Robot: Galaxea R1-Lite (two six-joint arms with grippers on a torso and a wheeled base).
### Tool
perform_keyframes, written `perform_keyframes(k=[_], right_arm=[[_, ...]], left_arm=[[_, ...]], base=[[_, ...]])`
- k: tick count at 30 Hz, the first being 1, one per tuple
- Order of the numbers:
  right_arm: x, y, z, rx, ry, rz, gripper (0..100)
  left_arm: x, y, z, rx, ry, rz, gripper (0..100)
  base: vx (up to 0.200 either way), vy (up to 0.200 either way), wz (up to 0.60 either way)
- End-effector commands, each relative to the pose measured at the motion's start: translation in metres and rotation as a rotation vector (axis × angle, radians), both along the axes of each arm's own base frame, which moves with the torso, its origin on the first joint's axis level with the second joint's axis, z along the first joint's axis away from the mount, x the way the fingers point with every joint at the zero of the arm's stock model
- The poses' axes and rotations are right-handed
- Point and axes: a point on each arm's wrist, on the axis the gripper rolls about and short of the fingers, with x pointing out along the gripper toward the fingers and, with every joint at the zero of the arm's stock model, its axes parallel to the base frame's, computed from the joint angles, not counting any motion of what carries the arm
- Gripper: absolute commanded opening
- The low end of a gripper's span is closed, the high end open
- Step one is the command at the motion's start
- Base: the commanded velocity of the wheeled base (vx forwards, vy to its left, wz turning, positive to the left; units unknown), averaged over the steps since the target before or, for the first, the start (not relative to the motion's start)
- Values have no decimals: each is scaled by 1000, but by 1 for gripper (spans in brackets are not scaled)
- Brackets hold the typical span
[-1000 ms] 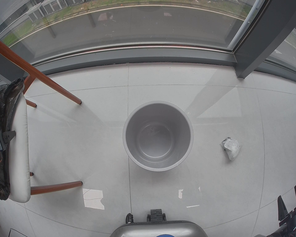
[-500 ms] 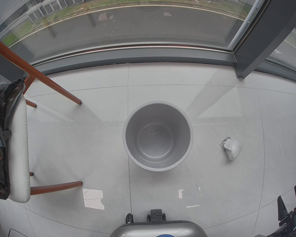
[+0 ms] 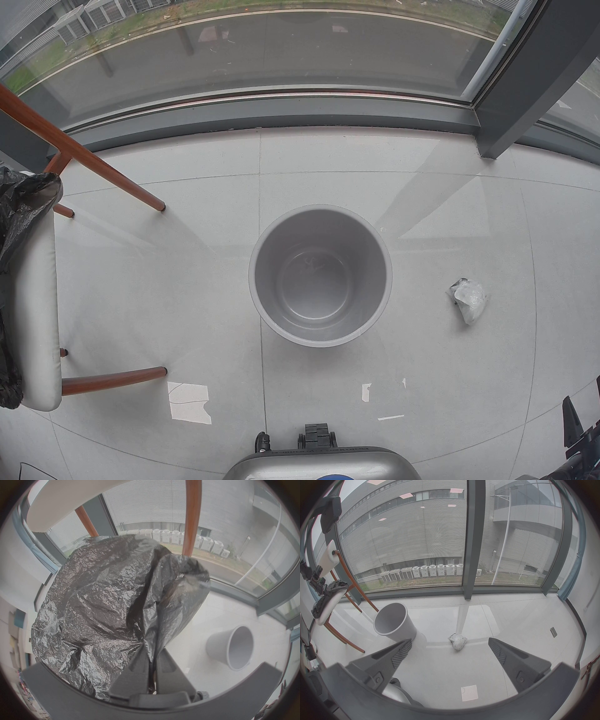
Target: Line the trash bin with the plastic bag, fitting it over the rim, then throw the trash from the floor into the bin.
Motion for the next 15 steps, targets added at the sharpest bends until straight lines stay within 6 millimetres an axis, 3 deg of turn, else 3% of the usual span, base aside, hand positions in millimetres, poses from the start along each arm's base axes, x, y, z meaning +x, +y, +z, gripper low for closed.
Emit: perform_keyframes(k=[1,7,15], right_arm=[[0,0,-5,0,-1,0,100],[0,0,-5,0,-1,0,100],[0,0,-5,0,-1,0,100]], left_arm=[[-40,-25,13,-32,-127,-69,0],[-83,-53,12,-67,-185,-201,0],[-112,-75,8,-171,-279,-465,0]], base=[[0,0,0],[0,0,0],[0,0,0]])
